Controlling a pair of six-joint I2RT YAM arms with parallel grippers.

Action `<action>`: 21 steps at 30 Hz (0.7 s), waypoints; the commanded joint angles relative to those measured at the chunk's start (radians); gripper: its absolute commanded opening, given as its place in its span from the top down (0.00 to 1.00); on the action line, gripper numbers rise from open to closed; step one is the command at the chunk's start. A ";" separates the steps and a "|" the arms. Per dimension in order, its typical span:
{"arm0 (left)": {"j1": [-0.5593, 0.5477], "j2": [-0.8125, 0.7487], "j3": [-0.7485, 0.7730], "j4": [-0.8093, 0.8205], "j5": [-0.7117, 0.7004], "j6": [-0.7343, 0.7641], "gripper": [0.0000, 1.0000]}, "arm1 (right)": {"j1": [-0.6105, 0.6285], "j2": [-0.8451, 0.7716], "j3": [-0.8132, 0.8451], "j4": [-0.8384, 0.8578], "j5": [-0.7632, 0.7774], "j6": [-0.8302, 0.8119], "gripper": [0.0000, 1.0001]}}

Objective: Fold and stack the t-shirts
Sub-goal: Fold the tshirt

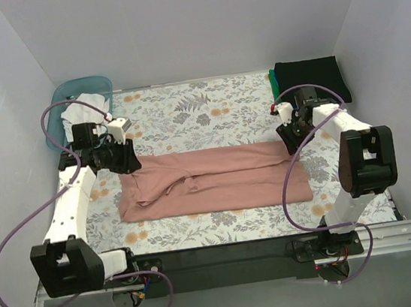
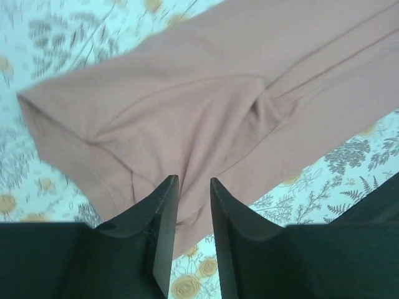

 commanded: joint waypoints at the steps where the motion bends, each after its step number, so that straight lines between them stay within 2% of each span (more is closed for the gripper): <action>1: -0.077 -0.085 0.033 -0.005 0.128 0.058 0.75 | -0.001 -0.083 0.068 -0.058 -0.077 0.034 0.50; 5: -0.241 -0.077 -0.041 0.012 -0.003 0.071 0.83 | 0.007 -0.084 0.099 -0.085 -0.131 0.067 0.57; 9: -0.385 -0.022 -0.076 0.057 -0.137 0.029 0.84 | 0.016 -0.052 0.106 -0.096 -0.145 0.079 0.62; 12: -0.419 0.051 -0.082 0.067 -0.206 0.006 0.85 | 0.019 -0.029 0.108 -0.096 -0.152 0.087 0.64; 21: -0.492 0.206 -0.082 0.127 -0.331 -0.049 0.77 | 0.022 -0.003 0.102 -0.096 -0.142 0.090 0.67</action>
